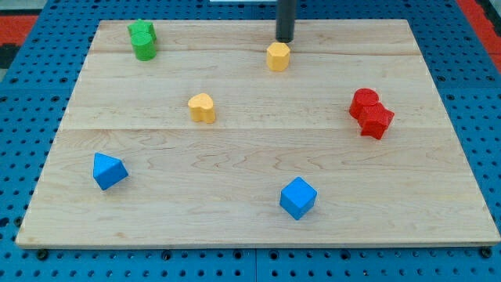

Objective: Move the yellow hexagon to the top right side of the yellow heart

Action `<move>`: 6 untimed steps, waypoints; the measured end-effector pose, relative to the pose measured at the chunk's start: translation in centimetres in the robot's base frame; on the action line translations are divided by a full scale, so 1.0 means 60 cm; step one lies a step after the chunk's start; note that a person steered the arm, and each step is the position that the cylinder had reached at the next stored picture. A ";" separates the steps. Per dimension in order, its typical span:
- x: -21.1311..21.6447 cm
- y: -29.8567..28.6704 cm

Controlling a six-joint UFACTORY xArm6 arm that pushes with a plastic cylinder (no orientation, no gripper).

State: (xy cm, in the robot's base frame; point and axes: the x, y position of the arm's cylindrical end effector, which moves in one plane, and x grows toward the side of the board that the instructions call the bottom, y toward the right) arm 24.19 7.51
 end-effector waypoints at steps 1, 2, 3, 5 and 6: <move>0.054 -0.024; 0.083 -0.116; 0.074 -0.118; 0.202 -0.162; 0.228 -0.082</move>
